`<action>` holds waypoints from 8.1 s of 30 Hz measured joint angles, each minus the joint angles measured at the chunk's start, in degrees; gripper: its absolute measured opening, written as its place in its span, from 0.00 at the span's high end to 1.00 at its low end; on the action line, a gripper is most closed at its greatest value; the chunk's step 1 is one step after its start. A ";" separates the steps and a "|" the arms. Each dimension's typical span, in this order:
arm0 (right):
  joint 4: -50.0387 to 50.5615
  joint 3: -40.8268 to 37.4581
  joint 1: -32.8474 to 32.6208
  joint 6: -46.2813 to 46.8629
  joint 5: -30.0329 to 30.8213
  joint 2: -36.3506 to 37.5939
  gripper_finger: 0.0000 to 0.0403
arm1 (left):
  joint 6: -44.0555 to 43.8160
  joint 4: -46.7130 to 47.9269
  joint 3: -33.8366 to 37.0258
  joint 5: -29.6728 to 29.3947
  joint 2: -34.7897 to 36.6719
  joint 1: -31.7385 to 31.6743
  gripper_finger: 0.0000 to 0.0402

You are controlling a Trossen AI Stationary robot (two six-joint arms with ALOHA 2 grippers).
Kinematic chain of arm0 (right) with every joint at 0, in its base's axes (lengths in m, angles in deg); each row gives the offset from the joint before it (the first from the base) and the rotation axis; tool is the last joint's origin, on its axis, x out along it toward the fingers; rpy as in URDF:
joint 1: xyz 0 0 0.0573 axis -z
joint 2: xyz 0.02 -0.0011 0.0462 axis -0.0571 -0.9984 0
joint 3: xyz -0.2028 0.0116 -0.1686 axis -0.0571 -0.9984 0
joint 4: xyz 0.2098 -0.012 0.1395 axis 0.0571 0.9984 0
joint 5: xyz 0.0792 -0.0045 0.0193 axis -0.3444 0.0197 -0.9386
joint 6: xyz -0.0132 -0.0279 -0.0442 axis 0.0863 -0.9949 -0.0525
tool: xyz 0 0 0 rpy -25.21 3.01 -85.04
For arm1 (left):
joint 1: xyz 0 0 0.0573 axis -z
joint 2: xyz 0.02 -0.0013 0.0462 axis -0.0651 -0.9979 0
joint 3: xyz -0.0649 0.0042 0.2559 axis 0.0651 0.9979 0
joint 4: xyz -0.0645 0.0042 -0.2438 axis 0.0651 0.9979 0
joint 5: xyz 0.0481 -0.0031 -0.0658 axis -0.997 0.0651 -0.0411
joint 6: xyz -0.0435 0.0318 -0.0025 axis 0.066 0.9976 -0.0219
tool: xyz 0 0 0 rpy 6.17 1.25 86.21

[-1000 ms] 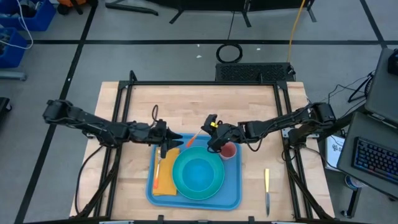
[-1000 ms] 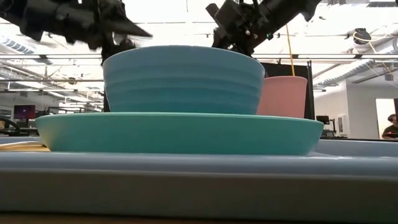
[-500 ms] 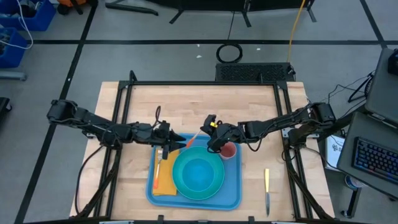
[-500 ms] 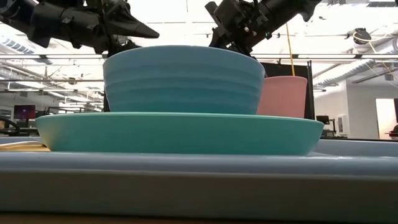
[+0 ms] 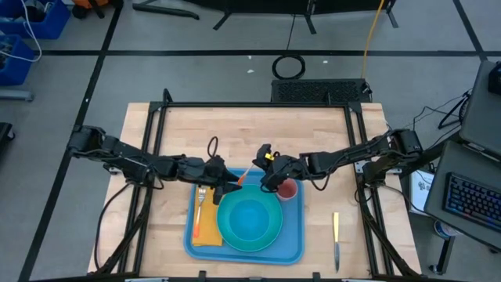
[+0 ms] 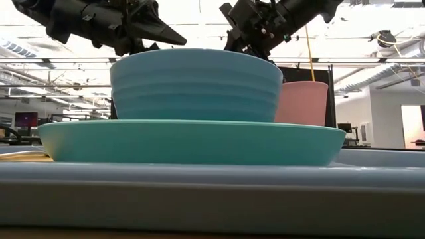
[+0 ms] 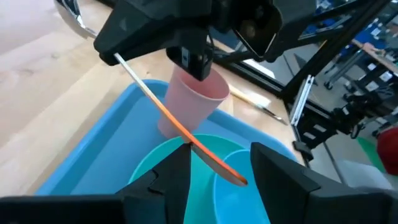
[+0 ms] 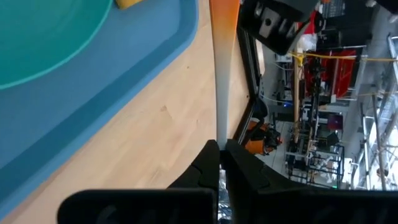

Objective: Set up tray
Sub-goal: Put the orange spoon on the yellow napkin to the right of the orange fork

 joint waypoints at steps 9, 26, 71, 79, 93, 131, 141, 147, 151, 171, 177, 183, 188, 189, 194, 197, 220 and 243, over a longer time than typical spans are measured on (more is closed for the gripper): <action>2.63 0.00 0.00 1.66 0.13 0.00 1.00 | 0.46 1.37 -0.13 -0.39 -0.04 0.01 0.58; 3.05 0.00 -0.02 2.68 -1.24 0.02 1.00 | -0.67 3.32 -0.13 -1.50 -0.04 0.13 0.83; -1.64 0.02 -1.18 2.10 19.93 -0.09 0.77 | -0.46 10.75 -0.29 -19.76 0.07 2.34 0.99; -2.14 0.02 -1.22 -1.72 25.89 -0.09 0.76 | -1.71 10.86 -0.29 -20.57 0.07 3.21 0.99; -1.18 -0.02 -5.05 6.39 18.59 -0.02 0.72 | -1.47 10.70 -0.03 -21.30 0.09 3.97 1.00; -4.57 0.02 -12.26 18.21 37.87 1.61 0.73 | -14.50 13.25 0.15 -55.84 0.22 23.87 1.00; -4.98 0.02 -12.28 18.18 44.73 2.38 0.73 | -28.63 15.79 0.19 -70.82 -0.73 38.65 1.00; -5.18 0.02 -12.26 18.19 40.81 2.40 0.73 | -40.47 15.82 0.22 -78.61 -5.92 43.74 1.00; -6.04 0.02 -12.26 18.09 40.50 2.40 0.73 | -51.16 13.72 0.24 -80.09 -11.96 45.64 1.00; -9.95 -0.48 -10.78 25.44 38.00 2.45 0.73 | -47.15 -15.43 -12.71 -86.91 -37.38 51.03 1.00; -12.11 -1.24 -10.72 27.38 29.04 2.49 0.73 | -47.73 -15.35 -14.08 -87.18 -40.13 51.50 1.00; -4.58 0.81 -10.17 41.55 10.96 6.48 0.80 | -50.09 -15.54 -14.12 -87.41 -42.34 52.43 1.00; -0.29 1.92 -6.20 53.34 -13.99 11.18 0.89 | -50.05 -15.39 -14.12 -87.45 -42.64 52.57 1.00; -0.18 1.96 -5.29 55.16 -18.00 11.97 0.91 | -50.05 -15.33 -14.12 -87.43 -42.64 52.73 1.00; 1.75 2.05 -1.33 63.29 -28.64 14.14 0.94 | -50.01 -14.82 -14.12 -87.37 -42.64 52.94 1.00; 3.61 2.05 -0.05 65.99 -31.92 13.12 0.92 | -49.95 -14.78 -14.12 -87.37 -42.64 52.81 1.00; -10.85 2.01 0.02 68.73 -33.13 1.19 0.57 | -48.74 -15.11 -14.08 -86.73 -42.64 52.48 0.99; -20.73 2.11 0.00 71.78 -36.00 -3.26 0.56 | -48.00 -15.21 -14.08 -85.86 -42.64 51.80 0.99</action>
